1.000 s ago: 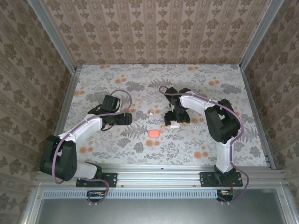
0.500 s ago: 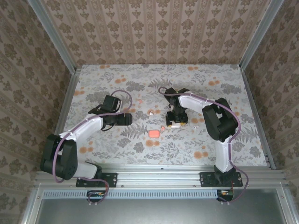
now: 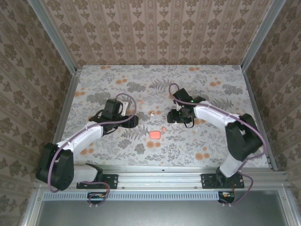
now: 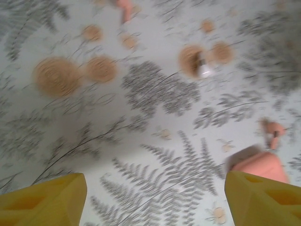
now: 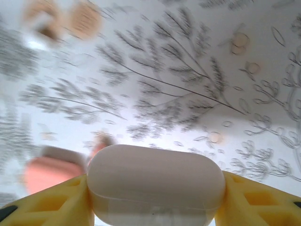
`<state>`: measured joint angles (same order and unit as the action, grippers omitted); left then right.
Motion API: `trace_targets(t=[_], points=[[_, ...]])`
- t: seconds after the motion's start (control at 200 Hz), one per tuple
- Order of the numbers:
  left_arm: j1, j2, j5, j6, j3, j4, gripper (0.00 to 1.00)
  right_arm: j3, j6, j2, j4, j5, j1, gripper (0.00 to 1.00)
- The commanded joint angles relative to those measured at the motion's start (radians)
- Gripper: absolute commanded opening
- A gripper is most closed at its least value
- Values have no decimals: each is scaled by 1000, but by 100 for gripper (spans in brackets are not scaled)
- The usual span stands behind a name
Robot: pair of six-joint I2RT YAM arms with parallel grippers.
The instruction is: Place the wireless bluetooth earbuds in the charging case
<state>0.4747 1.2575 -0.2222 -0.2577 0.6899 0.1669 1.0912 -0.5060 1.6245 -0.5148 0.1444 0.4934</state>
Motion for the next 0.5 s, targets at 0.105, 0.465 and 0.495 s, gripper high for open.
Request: trace_targets(t=[0.105, 0.465, 0.495], points=[[90, -120, -143, 138, -210, -512, 76, -180, -189, -166, 466, 213, 3, 57], [218, -140, -170, 338, -321, -765, 70, -344, -364, -275, 885, 295, 50, 55], [222, -135, -163, 331, -329, -800, 69, -350, -367, -279, 897, 291, 58, 56]])
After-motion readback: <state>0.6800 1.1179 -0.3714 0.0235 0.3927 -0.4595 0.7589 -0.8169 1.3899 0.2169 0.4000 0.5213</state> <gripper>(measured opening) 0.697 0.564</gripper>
